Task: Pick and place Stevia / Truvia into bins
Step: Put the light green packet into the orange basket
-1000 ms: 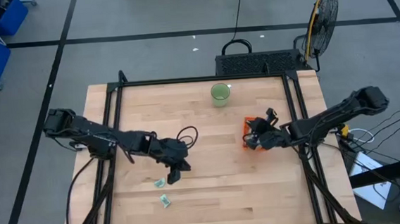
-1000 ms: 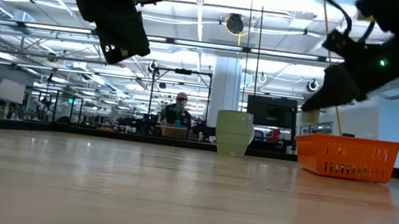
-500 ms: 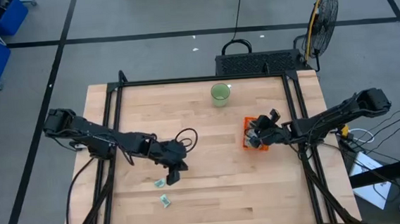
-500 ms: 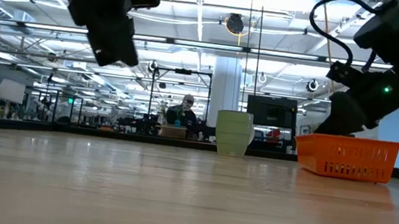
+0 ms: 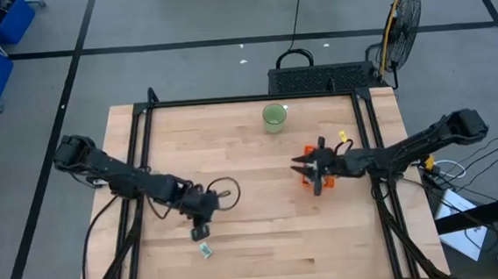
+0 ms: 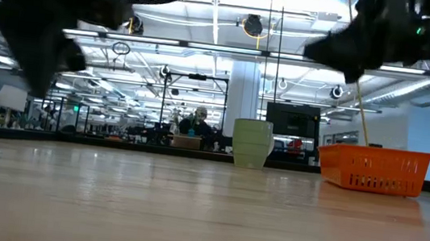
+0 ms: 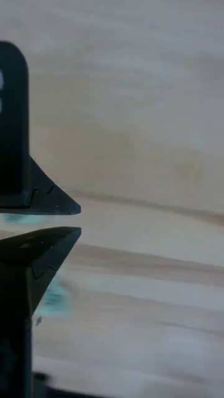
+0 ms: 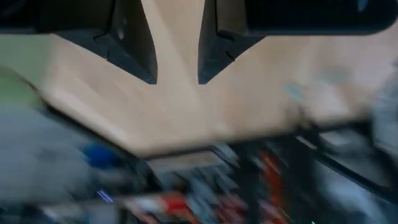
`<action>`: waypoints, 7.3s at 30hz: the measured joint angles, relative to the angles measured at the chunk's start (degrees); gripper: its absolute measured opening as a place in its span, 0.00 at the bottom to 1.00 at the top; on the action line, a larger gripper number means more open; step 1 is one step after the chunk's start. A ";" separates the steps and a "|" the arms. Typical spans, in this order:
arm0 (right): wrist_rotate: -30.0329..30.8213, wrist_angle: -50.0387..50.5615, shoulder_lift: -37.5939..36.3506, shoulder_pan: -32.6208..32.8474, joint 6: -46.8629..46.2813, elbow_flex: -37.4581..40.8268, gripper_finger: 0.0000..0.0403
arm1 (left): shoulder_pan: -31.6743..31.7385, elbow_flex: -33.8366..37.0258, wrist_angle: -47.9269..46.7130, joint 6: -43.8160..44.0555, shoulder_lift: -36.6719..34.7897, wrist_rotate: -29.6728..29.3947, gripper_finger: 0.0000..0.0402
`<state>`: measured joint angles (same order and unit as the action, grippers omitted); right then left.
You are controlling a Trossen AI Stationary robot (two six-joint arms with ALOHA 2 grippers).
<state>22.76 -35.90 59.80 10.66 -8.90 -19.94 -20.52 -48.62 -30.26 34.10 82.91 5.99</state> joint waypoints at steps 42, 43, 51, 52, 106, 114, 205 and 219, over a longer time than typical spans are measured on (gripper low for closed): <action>-4.94 -13.60 1.28 4.45 8.12 -0.01 0.27 | -20.61 3.06 -3.72 -3.23 9.47 -17.87 0.38; -4.94 -13.60 1.28 4.45 8.10 -0.01 0.27 | -20.61 3.12 -3.75 -2.90 9.19 -17.84 0.34; -4.92 -13.61 1.28 4.45 8.10 -0.01 0.27 | -19.71 3.41 -4.35 -1.90 8.99 -21.64 0.03; -4.92 -13.60 1.28 4.45 8.10 -0.01 0.27 | -19.48 3.41 -4.16 -1.83 9.01 -22.71 0.02; -34.69 -13.50 40.42 2.24 22.15 -28.64 0.41 | 3.79 -20.92 8.99 -47.95 8.90 1.68 0.01; -34.73 -13.53 40.42 1.39 22.02 -28.60 0.25 | 3.79 -20.92 9.35 -45.60 8.90 -0.58 0.06; 5.96 61.14 10.88 -4.03 -26.13 -16.69 0.27 | -15.32 -17.59 -14.41 -2.48 8.87 -15.64 0.24; 3.04 56.27 3.46 4.00 -30.07 -16.69 0.24 | -21.01 -17.59 -13.03 2.01 8.87 -18.56 0.24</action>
<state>25.80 20.38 63.26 14.67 -38.96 -36.62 -41.53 -66.22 -43.28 36.11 91.79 -12.57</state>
